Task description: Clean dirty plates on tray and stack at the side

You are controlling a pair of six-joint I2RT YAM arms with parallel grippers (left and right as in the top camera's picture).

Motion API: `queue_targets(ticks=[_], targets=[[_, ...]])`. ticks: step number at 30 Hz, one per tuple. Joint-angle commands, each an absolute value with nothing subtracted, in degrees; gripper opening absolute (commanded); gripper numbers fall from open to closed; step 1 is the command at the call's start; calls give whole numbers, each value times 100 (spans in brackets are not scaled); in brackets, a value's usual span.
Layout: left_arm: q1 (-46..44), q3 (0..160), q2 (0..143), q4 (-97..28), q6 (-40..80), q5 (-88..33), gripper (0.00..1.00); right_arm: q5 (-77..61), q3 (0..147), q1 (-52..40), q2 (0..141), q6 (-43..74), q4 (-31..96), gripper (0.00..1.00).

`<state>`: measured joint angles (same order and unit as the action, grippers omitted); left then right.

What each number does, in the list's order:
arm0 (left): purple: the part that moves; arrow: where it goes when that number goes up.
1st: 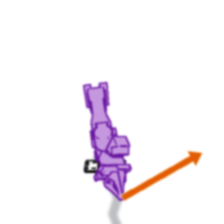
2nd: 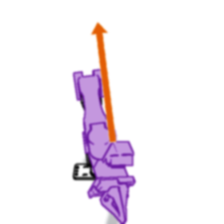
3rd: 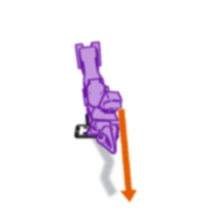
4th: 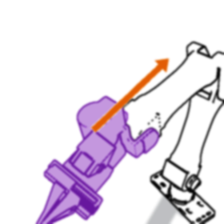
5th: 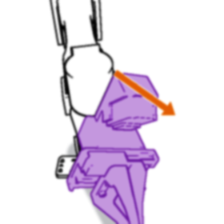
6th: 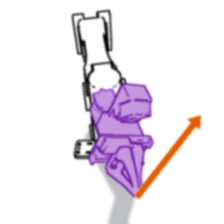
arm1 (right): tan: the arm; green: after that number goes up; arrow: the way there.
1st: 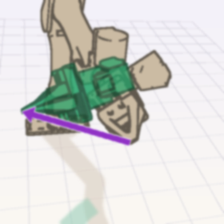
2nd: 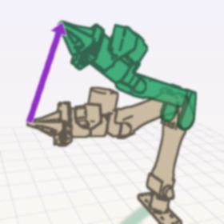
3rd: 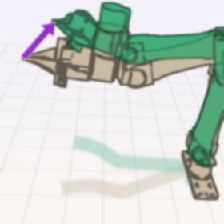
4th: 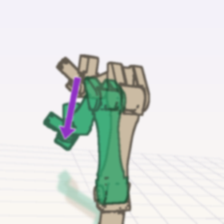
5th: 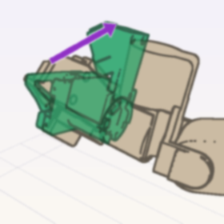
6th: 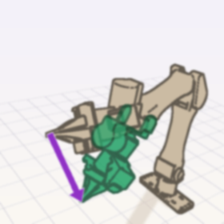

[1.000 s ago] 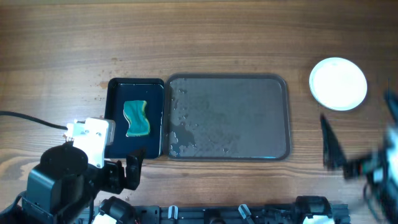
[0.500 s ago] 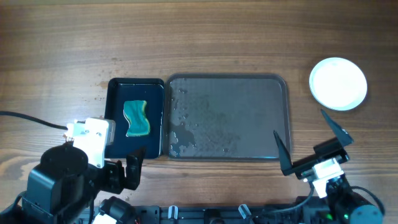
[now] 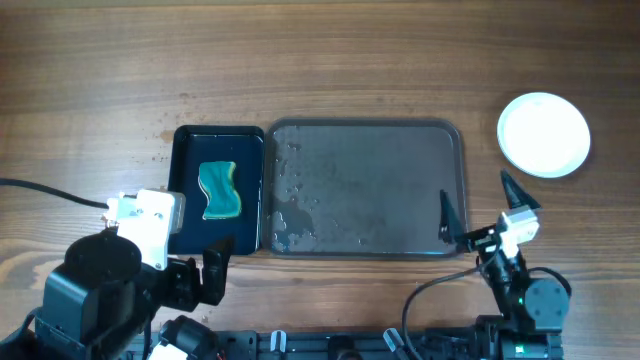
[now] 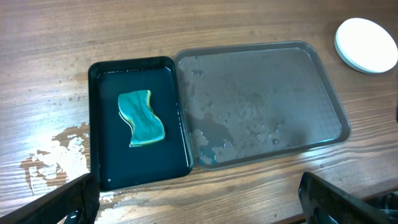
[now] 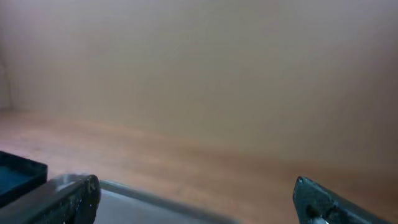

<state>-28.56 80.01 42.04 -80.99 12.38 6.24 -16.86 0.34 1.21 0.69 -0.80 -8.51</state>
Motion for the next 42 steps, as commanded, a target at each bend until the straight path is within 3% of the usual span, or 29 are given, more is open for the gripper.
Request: queue_targets(ticks=[1,5,10,35,42], targets=[[-2893,8053,4204,-8088,1310,718,100,-1247,27,97,21,749,-152,100],[-2893,8053,4204,-8088,1310,718,100,-803,30,97,21,1125,-45,100],[-2893,8053,4204,-8088,1308,718,100,-854,30,97,21,-495,-43,100],[-2877,8053,4200,-8038,1122,727,100,-856,30,97,27,-436,-56,100],[-2012,7402,3367,-5415,770,701,100,-856,30,97,27,-436,-54,100]])
